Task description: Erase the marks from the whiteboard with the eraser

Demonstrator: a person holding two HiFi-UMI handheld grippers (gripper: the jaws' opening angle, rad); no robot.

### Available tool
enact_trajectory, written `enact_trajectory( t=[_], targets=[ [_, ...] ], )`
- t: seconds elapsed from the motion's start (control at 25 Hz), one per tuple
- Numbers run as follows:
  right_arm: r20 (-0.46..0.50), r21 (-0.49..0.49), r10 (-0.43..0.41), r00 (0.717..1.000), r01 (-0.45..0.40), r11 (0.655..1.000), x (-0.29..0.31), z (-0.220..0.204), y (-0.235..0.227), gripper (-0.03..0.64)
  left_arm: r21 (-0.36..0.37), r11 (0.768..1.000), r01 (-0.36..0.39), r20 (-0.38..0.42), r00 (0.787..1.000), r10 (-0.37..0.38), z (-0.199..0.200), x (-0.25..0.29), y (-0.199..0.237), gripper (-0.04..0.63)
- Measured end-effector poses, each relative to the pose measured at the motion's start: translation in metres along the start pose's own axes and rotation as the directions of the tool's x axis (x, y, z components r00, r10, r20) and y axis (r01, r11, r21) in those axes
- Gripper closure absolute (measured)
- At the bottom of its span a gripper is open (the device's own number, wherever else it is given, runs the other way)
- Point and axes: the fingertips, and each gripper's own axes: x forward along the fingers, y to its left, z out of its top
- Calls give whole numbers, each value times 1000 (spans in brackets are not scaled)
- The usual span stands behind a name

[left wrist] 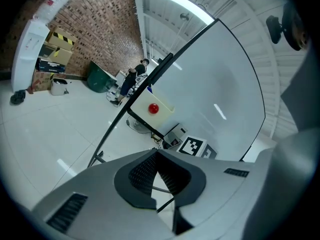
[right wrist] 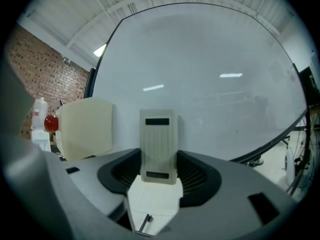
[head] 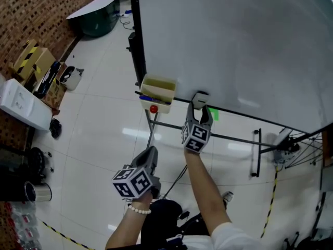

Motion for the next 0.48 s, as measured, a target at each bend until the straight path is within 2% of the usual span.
enact_trajectory(
  t=[0.24,0.48],
  targets=[
    [-11,-27,63,998,-63,998,8,4,43,364,-34,999,-1,-2,1000,1,8,-10,20,607],
    [-22,-82,139,990,-140,987,12,19,59,365,-51,998,-33,35,999,35,20,-21,23,607]
  ],
)
